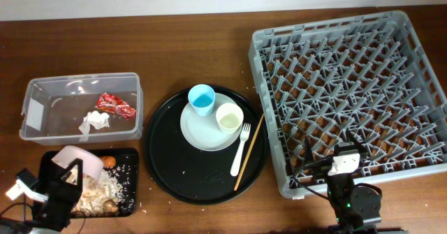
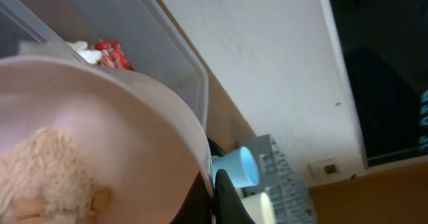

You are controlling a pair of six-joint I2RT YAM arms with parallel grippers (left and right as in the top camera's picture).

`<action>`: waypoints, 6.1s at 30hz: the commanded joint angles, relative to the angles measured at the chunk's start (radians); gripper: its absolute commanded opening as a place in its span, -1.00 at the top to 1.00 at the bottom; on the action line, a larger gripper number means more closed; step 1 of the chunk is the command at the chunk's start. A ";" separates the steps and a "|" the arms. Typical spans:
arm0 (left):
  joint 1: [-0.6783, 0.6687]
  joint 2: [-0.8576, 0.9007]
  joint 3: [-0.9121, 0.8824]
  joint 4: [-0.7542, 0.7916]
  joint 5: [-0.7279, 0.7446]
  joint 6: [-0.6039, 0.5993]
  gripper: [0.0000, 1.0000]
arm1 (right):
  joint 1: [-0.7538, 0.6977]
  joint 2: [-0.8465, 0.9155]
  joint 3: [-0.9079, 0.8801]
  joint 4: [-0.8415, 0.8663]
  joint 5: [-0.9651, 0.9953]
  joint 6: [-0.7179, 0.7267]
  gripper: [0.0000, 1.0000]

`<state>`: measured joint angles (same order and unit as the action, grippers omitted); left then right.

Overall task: Sort waste into correct bins and load items into the dishwasher rack
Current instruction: 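Tip the pink bowl over the black tray to dump the rice, then carry the empty pink bowl back toward the round tray, then lower the pink bowl onto the round tray and open the left gripper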

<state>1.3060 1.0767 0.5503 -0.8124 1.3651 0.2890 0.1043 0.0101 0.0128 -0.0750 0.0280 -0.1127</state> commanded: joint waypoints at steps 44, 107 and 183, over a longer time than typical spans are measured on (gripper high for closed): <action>0.003 0.015 0.003 0.114 0.210 -0.201 1.00 | -0.008 -0.006 -0.007 -0.004 0.006 -0.003 -0.97; -1.958 0.451 0.404 -0.097 -1.309 -0.644 -0.33 | -0.008 -0.005 -0.007 -0.004 0.006 -0.003 -0.97; -1.957 0.303 0.622 0.018 -1.598 -0.697 -0.97 | -0.008 -0.005 -0.007 -0.004 0.006 -0.003 -0.97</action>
<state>-0.6498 1.3727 1.1759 -0.8291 -0.2176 -0.3981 0.1043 0.0101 0.0128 -0.0750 0.0280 -0.1135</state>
